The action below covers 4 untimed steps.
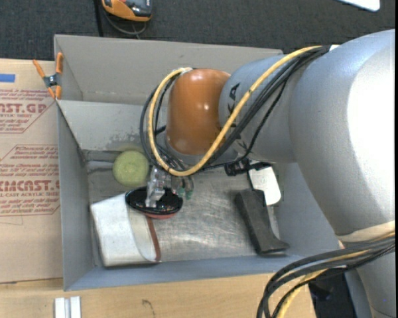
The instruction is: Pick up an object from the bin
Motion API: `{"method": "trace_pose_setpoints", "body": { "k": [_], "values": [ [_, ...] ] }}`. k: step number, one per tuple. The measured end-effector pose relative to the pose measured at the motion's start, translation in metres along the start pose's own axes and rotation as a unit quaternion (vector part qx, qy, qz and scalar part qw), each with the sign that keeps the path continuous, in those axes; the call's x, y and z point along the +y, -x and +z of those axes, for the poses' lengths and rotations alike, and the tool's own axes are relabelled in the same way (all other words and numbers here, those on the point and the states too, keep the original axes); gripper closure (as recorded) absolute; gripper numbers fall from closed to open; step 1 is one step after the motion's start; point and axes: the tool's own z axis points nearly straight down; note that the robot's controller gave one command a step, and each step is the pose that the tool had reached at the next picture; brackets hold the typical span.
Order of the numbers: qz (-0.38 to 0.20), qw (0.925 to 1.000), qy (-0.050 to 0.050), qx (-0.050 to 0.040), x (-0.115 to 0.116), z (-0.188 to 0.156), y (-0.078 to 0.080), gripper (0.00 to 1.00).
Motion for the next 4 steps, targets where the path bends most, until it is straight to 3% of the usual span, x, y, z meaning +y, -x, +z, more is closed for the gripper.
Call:
{"method": "trace_pose_setpoints", "body": {
  "k": [1, 2, 3, 4],
  "values": [
    [0.006, 1.0, -0.002, 0.0023, 0.002, -0.021, 0.0, 1.0],
    [0.002, 1.0, -0.002, 0.0016, 0.001, -0.047, 0.01, 1.0],
    [0.002, 1.0, -0.003, 0.0042, -0.005, -0.098, 0.008, 1.0],
    [0.033, 0.9994, 0.001, -0.0046, -0.028, -0.114, 0.003, 1.0]
  ]
}}
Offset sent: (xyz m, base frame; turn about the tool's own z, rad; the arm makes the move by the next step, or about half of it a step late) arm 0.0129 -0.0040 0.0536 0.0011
